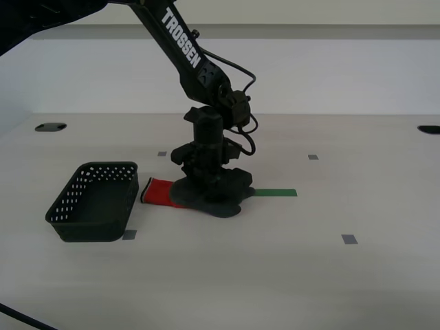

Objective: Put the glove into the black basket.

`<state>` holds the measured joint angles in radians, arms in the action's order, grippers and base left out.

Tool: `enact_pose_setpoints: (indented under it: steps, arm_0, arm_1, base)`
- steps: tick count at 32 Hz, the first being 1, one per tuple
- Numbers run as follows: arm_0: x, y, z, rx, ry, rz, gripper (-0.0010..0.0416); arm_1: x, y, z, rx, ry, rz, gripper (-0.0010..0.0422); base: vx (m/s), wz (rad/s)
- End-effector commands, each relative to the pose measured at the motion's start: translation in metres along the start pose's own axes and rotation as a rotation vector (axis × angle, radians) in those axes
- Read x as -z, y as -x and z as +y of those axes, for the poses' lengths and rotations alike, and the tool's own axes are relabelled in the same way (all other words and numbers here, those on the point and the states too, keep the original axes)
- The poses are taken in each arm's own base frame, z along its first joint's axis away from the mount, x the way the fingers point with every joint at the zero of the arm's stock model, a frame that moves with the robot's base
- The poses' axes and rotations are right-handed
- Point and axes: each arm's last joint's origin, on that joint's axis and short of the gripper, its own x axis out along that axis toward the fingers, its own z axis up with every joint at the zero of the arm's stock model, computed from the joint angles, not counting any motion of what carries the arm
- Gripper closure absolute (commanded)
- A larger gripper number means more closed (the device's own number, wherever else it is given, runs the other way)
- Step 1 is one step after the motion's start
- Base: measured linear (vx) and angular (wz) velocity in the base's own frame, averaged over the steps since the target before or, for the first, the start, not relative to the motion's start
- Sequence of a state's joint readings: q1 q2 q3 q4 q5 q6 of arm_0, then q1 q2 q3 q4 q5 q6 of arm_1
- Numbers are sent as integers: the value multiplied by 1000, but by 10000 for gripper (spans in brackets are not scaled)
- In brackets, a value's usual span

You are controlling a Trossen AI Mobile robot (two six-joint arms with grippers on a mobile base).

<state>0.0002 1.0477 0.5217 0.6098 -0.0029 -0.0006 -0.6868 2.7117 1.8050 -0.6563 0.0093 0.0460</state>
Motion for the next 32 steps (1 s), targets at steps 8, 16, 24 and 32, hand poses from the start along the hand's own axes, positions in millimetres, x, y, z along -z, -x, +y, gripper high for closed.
enact_pose_setpoints:
  steps: [8, 16, 24, 32]
  arm_0:
    - [-1, 0, 0, 0, 0, -4, 405]
    - [0, 0, 0, 0, 0, -1, 405]
    - [1, 0, 0, 0, 0, 17, 405]
    - [2, 0, 0, 0, 0, 26, 405]
  arm_1:
    - [-10, 7, 1, -43, 7, -9, 397]
    - [-23, 37, 3, -43, -27, 32, 414]
    - [-42, 99, 12, -43, -50, 19, 414]
    - [-33, 184, 46, -56, 14, -79, 414]
  base:
    - [0, 0]
    - [0, 0]
    - [0, 0]
    - [0, 0]
